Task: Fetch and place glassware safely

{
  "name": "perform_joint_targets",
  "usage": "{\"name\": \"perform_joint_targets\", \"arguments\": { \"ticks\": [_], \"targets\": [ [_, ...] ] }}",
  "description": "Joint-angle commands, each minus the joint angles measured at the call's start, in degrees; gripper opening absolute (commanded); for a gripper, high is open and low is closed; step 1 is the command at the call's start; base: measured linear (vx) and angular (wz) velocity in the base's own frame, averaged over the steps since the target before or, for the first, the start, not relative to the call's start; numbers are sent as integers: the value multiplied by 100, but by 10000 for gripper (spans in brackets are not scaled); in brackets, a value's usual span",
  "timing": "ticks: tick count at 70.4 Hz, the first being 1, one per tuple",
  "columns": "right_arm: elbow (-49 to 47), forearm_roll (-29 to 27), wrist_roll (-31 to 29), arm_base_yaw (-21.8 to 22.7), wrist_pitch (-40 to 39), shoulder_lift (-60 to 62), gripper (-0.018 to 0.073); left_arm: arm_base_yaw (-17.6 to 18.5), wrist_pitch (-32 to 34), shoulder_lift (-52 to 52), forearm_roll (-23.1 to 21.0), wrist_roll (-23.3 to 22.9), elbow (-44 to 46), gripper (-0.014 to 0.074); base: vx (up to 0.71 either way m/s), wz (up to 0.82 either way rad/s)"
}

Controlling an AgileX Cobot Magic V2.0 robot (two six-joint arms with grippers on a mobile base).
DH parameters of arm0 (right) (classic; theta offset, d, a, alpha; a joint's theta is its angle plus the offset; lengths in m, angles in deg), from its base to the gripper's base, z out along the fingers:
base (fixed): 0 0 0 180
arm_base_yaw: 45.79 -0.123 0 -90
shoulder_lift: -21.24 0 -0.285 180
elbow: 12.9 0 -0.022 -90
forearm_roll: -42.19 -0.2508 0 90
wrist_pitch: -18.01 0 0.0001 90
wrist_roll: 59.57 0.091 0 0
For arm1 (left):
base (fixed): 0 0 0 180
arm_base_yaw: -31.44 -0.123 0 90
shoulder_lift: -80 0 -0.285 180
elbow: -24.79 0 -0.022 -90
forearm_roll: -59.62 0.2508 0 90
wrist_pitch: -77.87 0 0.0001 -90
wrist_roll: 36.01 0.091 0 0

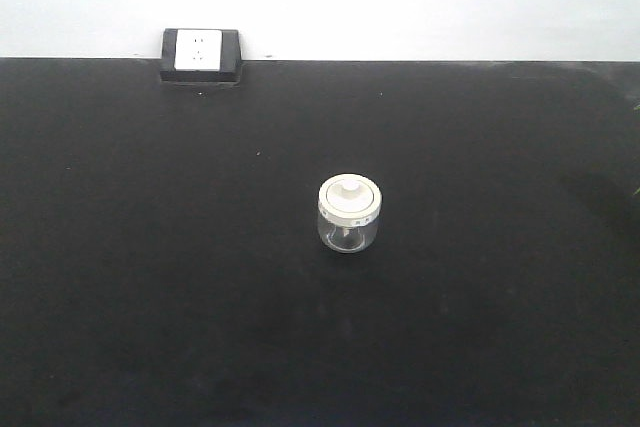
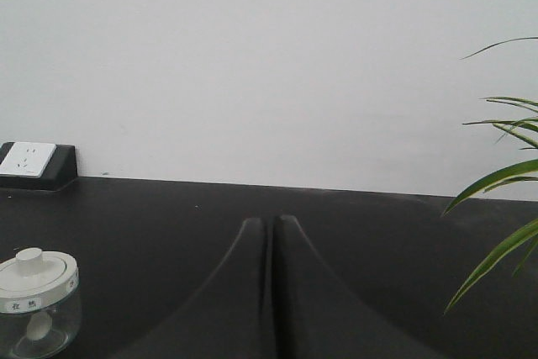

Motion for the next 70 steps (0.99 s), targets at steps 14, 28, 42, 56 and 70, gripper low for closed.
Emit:
{"name": "perform_joint_targets", "arguments": {
  "ticks": [14,28,42,56,70],
  "targets": [
    [-152,-39,-58,47,-234,-51,0,-11,405,69,-49,-31,172,-7,0,0],
    [-152,-39,-58,47,-234,-51,0,-11,405,69,-49,-31,172,-7,0,0],
    [-152,-39,-58,47,-234,-51,0,-11,405,69,-49,-31,172,-7,0,0],
    [-152,-39,-58,47,-234,-51,0,-11,405,69,-49,-31,172,-7,0,0],
    [-152,-39,-58,47,-234,-51,0,-11,318,-2,-49,-31,172,-7,0,0]
  ]
}}
